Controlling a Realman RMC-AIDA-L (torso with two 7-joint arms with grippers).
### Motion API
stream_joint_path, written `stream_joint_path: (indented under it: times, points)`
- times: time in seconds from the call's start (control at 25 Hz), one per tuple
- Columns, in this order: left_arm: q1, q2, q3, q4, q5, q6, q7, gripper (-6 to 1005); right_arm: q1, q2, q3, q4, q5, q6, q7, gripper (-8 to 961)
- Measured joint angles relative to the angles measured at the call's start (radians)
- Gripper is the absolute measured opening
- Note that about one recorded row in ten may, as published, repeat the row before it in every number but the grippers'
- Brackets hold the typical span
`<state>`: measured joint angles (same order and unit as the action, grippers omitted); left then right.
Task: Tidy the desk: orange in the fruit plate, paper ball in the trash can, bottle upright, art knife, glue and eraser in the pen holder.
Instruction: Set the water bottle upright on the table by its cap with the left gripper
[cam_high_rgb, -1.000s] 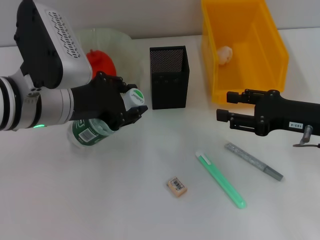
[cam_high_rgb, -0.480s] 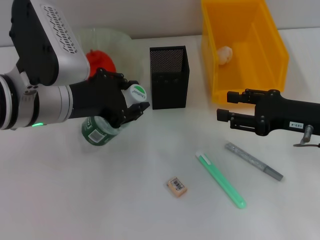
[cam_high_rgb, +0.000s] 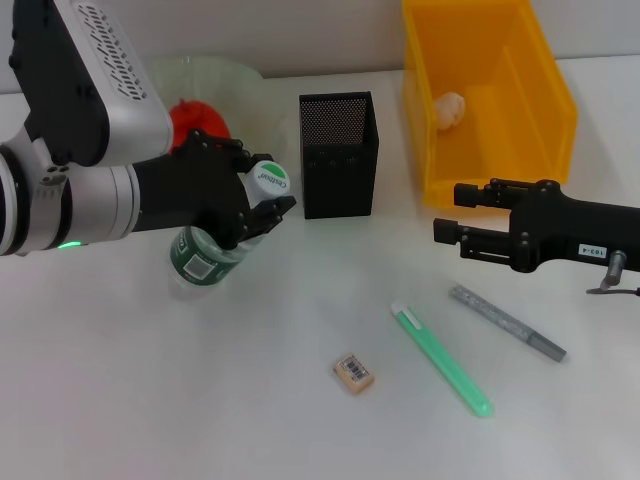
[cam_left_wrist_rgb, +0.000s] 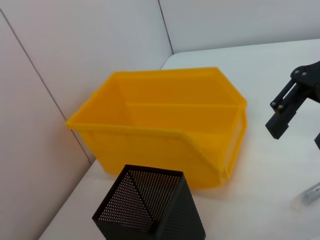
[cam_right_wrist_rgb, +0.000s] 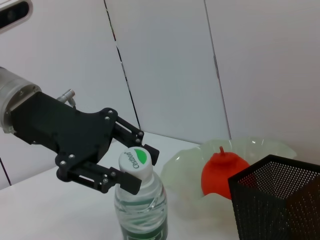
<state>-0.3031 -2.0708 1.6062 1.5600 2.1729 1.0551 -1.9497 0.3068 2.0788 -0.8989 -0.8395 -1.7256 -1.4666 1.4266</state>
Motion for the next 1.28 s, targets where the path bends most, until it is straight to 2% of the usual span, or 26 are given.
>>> stream_joint_path:
  times: [0.84, 1.28]
  points:
    - [0.023, 0.0, -0.034, 0.007, -0.053, -0.017, -0.001, 446, 0.0, 0.001, 0.0, -0.001, 0.0, 0.0, 0.0, 632]
    - [0.023, 0.002, -0.061, 0.008, -0.053, -0.007, -0.061, 444, -0.001, 0.001, 0.0, 0.0, 0.0, 0.0, 0.0, 631]
